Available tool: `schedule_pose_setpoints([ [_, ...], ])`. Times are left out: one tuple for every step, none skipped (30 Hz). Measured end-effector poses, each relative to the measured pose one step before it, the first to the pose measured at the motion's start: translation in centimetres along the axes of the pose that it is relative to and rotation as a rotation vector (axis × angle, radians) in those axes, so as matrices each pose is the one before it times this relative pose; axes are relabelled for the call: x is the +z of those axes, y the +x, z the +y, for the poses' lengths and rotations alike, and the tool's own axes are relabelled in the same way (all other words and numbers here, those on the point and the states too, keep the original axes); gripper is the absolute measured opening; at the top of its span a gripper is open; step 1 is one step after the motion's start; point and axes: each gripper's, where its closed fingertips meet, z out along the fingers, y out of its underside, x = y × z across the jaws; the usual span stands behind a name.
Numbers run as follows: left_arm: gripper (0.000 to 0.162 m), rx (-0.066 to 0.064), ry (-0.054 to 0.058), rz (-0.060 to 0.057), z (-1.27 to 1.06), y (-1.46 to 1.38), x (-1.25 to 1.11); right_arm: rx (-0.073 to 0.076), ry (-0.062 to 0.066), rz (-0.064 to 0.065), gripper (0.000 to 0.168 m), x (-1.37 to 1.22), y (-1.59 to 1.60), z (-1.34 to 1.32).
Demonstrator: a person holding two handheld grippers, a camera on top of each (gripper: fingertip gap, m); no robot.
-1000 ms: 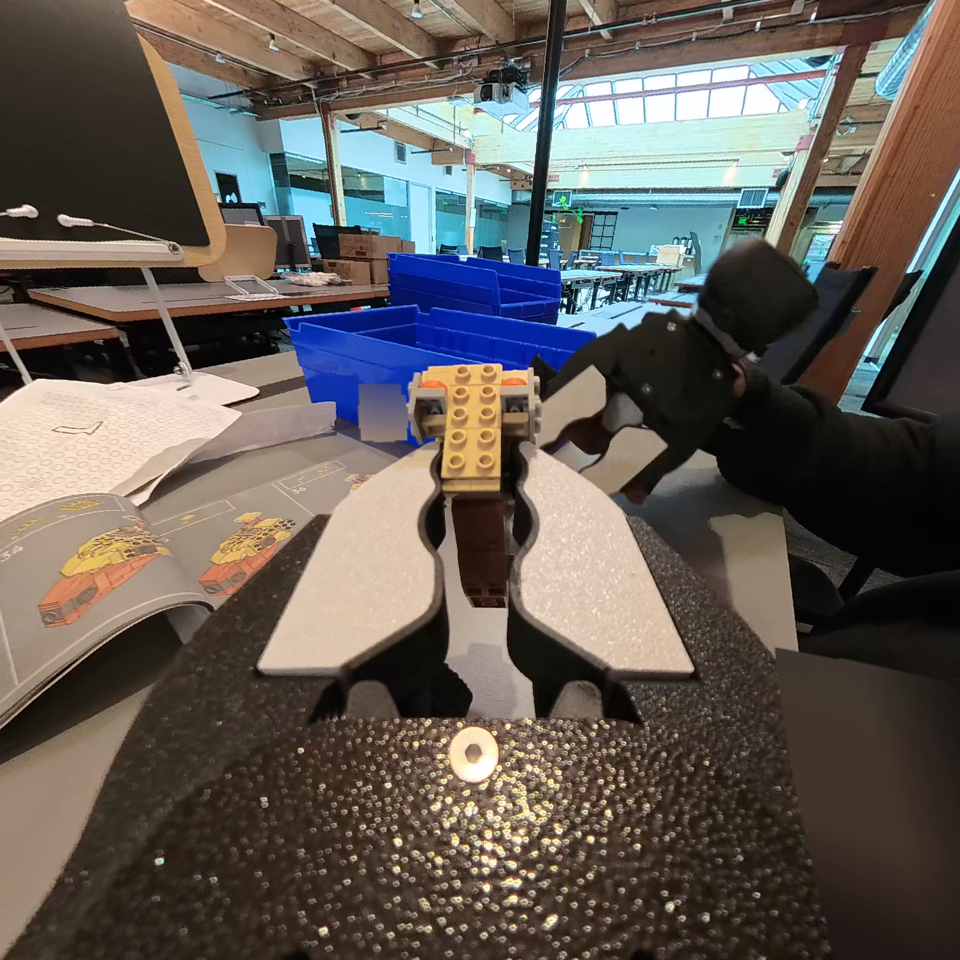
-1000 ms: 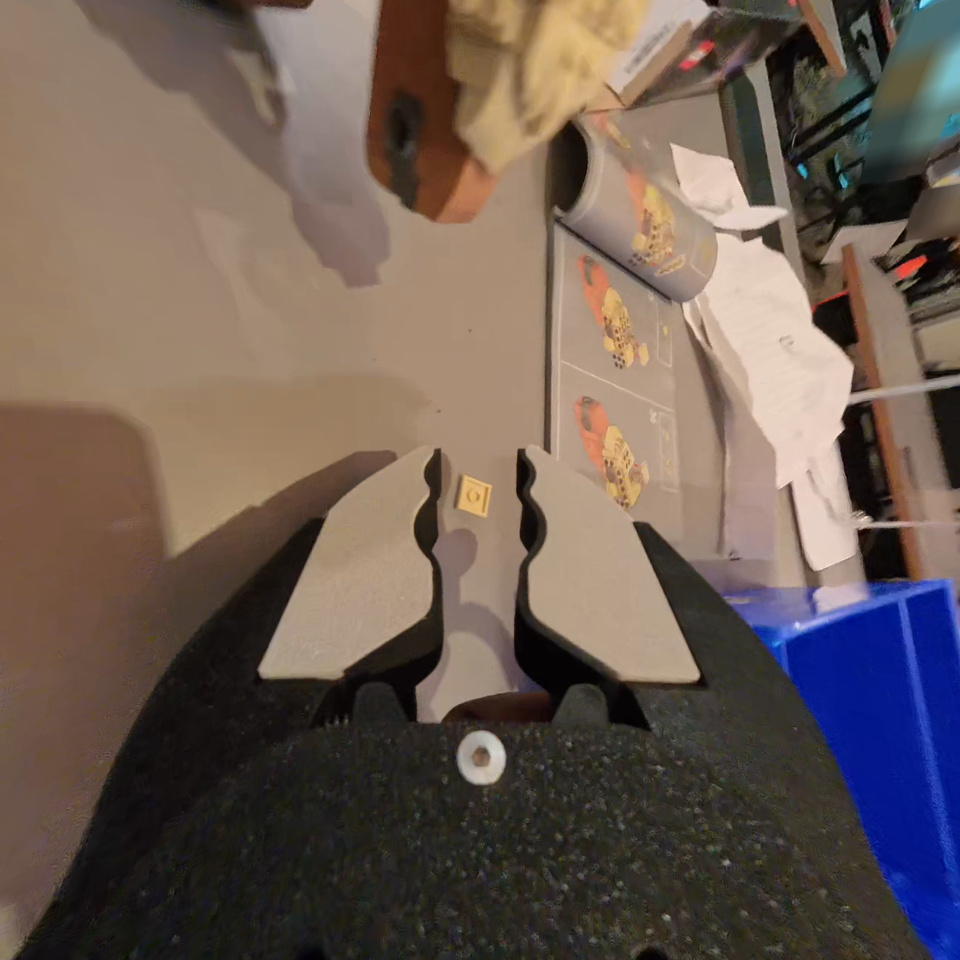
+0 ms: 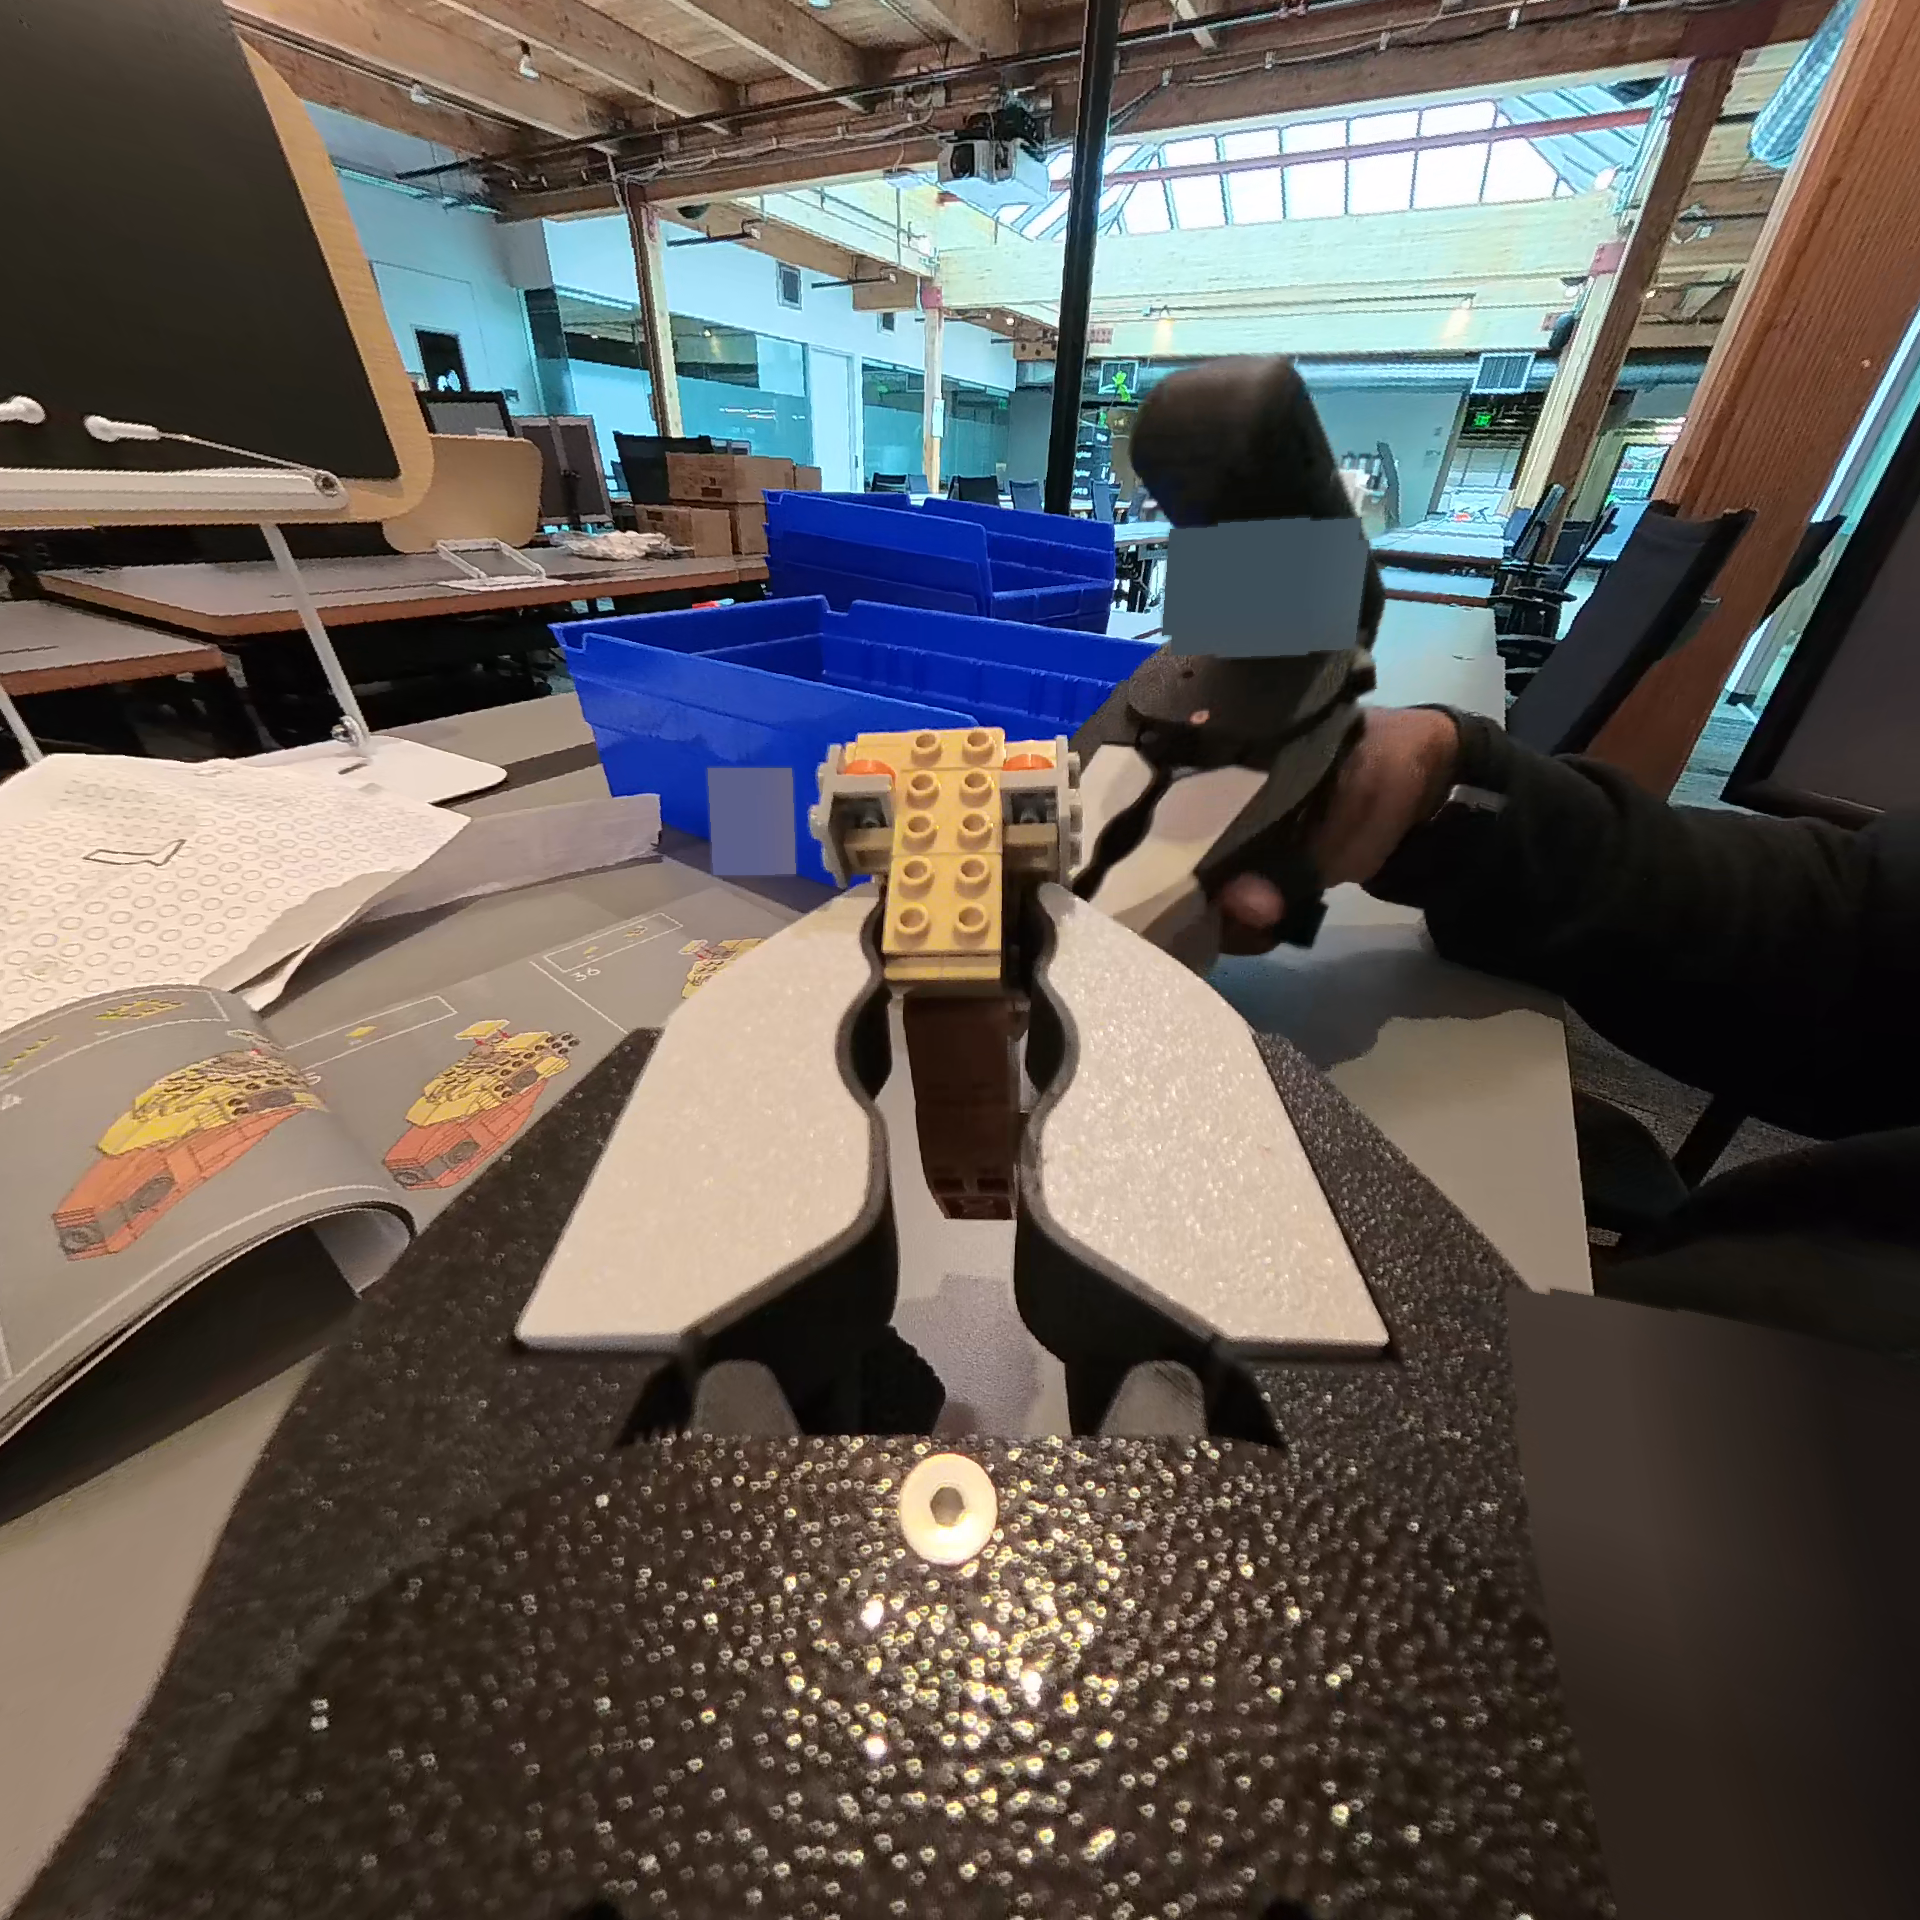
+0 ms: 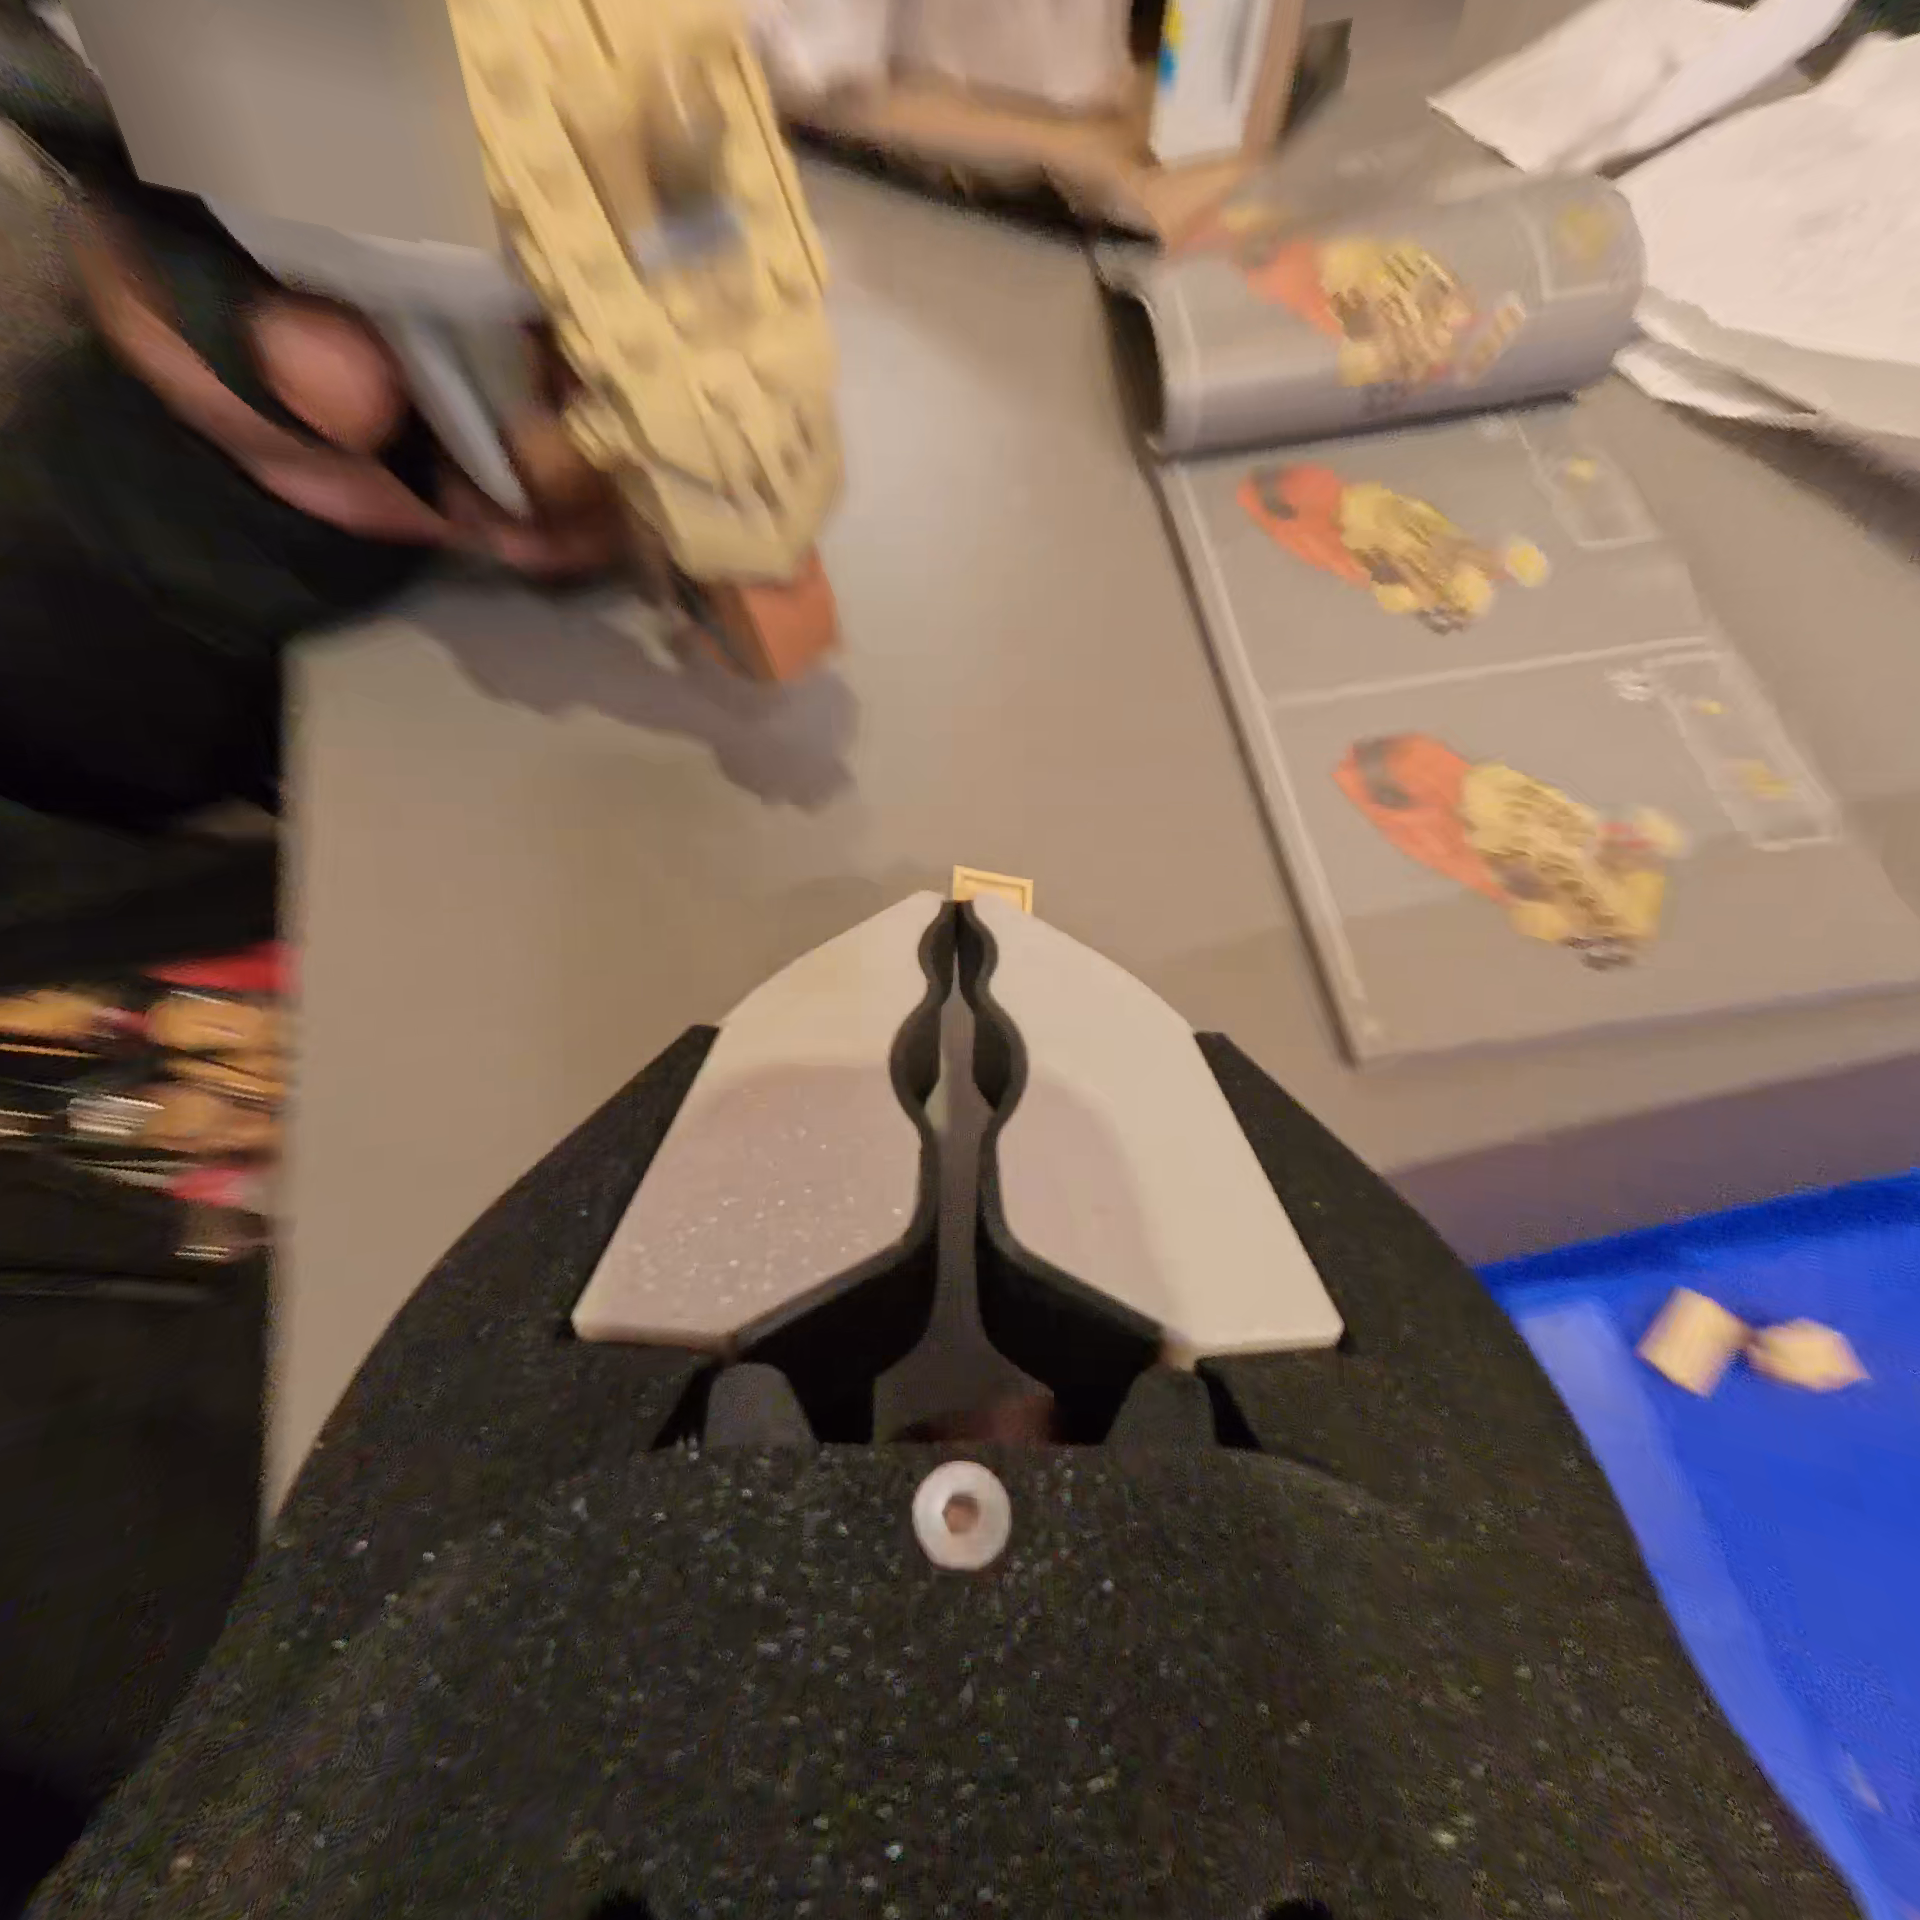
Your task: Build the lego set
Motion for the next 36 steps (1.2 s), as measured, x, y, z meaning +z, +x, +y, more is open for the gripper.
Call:
schedule_pose_setpoints([
  [0.021,-0.0001,-0.0004,-0.0012,0.006,-0.014,-0.003,0.0750,0.0520,-0.0945,0.000,-0.238,-1.068,-0.773],
  [0.021,-0.0009,0.0003,-0.0008,-0.006,-0.027,-0.014,0.0770,0.0338,-0.1043,0.000,-0.072,-1.200,-0.419],
  [0.021,-0.0011,0.0004,-0.0010,0.003,-0.027,-0.004,0.0731,0.0122,-0.0919,0.000,0.122,-1.015,-0.011],
  [0.021,-0.0004,-0.0001,-0.0013,0.001,-0.023,0.001,0.0611,-0.0105,-0.0597,0.000,0.286,-0.499,0.379],
  [0.021,0.0002,-0.0006,-0.0005,0.008,-0.008,-0.004,0.0390,-0.0216,-0.0178,0.000,0.350,0.102,0.570],
  [0.021,0.0011,-0.0005,0.0005,0.007,0.021,0.003,0.0224,-0.0245,0.0181,0.000,0.305,0.584,0.572],
  [0.021,0.0017,-0.0008,0.0006,0.013,0.028,0.009,0.0165,-0.0222,0.0230,0.000,0.248,0.601,0.470],
  [0.021,0.0014,-0.0010,0.0000,0.014,0.013,0.010,0.0180,-0.0060,-0.0028,0.000,0.073,0.118,0.060],
  [0.021,0.0014,-0.0007,0.0003,0.010,0.015,0.002,-0.0021,0.0152,-0.0014,0.000,-0.095,-0.018,-0.242],
  [0.021,0.0005,-0.0003,0.0003,0.005,0.011,0.006,-0.0105,0.0046,0.0193,0.000,-0.103,0.222,-0.111],
  [0.021,-0.0002,-0.0004,0.0004,0.006,0.009,0.007,-0.0072,0.0040,0.0097,0.001,-0.100,0.085,-0.045],
  [0.021,0.0004,-0.0004,0.0009,0.006,0.011,0.007,0.0008,0.0065,-0.0043,0.002,-0.071,-0.087,-0.077],
  [0.021,0.0007,-0.0009,0.0012,0.012,0.022,0.002,0.0020,0.0103,-0.0031,0.002,-0.075,-0.031,-0.130],
  [0.021,0.0008,-0.0008,0.0010,0.012,0.030,0.011,0.0040,0.0087,0.0015,0.001,-0.066,0.076,-0.111],
  [0.021,0.0011,-0.0001,0.0000,0.002,0.012,-0.004,0.0047,0.0076,0.0043,0.001,-0.069,0.146,-0.115],
  [0.021,0.0006,0.0003,0.0000,-0.004,0.006,0.001,0.0049,0.0062,0.0076,0.001,-0.079,0.205,-0.096],
  [0.021,-0.0003,0.0003,-0.0003,-0.005,-0.003,-0.007,-0.0009,0.0006,0.0130,0.001,-0.079,0.263,-0.023],
  [0.021,-0.0007,0.0009,-0.0008,-0.013,-0.018,-0.012,-0.0115,-0.0044,0.0167,0.001,-0.079,0.218,0.056],
  [0.021,-0.0009,0.0008,-0.0007,-0.001,-0.017,-0.013,-0.0205,-0.0114,0.0173,0.002,-0.073,0.124,0.155],
  [0.021,-0.0007,0.0004,-0.0002,-0.007,-0.019,-0.004,-0.0300,-0.0212,0.0231,0.003,-0.055,0.122,0.307],
  [0.021,-0.0006,-0.0005,-0.0002,0.007,-0.009,-0.002,-0.0355,-0.0218,0.0325,0.007,-0.053,0.187,0.311],
  [0.021,0.0000,-0.0006,-0.0002,0.008,0.000,0.006,-0.0318,-0.0215,0.0383,0.010,-0.051,0.251,0.305],
  [0.021,0.0002,-0.0008,0.0002,0.011,-0.005,0.016,-0.0314,-0.0234,0.0440,0.012,-0.024,0.341,0.359],
  [0.021,0.0003,-0.0011,0.0005,0.015,0.008,0.012,-0.0336,-0.0215,0.0409,0.015,0.006,0.274,0.358],
  [0.021,0.0003,-0.0010,0.0007,0.013,0.010,0.013,-0.0355,-0.0206,0.0261,0.018,0.029,0.016,0.358],
  [0.021,0.0002,-0.0007,-0.0002,0.010,0.000,0.015,-0.0381,-0.0194,0.0148,0.018,0.062,-0.162,0.318],
  [0.021,-0.0001,-0.0010,-0.0003,0.014,-0.010,0.014,-0.0395,-0.0150,0.0039,0.019,0.128,-0.320,0.233],
  [0.021,0.0004,-0.0015,0.0005,0.021,0.009,0.019,-0.0343,-0.0174,0.0010,0.019,0.192,-0.277,0.206],
  [0.021,0.0014,-0.0016,0.0004,0.012,0.021,0.015,-0.0215,-0.0197,0.0066,0.020,0.267,-0.037,0.180],
  [0.021,0.0017,-0.0015,-0.0002,0.022,0.012,0.025,-0.0098,-0.0129,0.0069,0.020,0.222,0.113,0.010],
  [0.021,0.0018,-0.0010,-0.0009,0.024,0.008,0.008,-0.0020,-0.0035,0.0014,0.021,0.171,0.099,-0.127],
  [0.021,0.0017,0.0000,-0.0010,0.002,0.006,0.005,0.0027,-0.0053,-0.0036,0.022,0.129,0.079,-0.072],
  [0.021,0.0009,0.0006,-0.0010,-0.008,-0.001,-0.009,-0.0015,-0.0089,-0.0005,0.022,0.097,0.081,0.001],
  [0.021,-0.0001,0.0006,-0.0003,-0.008,-0.005,-0.006,-0.0109,-0.0137,0.0057,0.021,0.070,0.056,0.103],
  [0.021,-0.0008,-0.0001,0.0003,0.001,-0.010,0.003,-0.0209,-0.0183,0.0121,0.022,0.050,0.003,0.163],
  [0.021,-0.0004,-0.0008,0.0005,0.011,0.002,0.016,-0.0243,-0.0132,0.0161,0.021,0.025,-0.032,0.082],
])
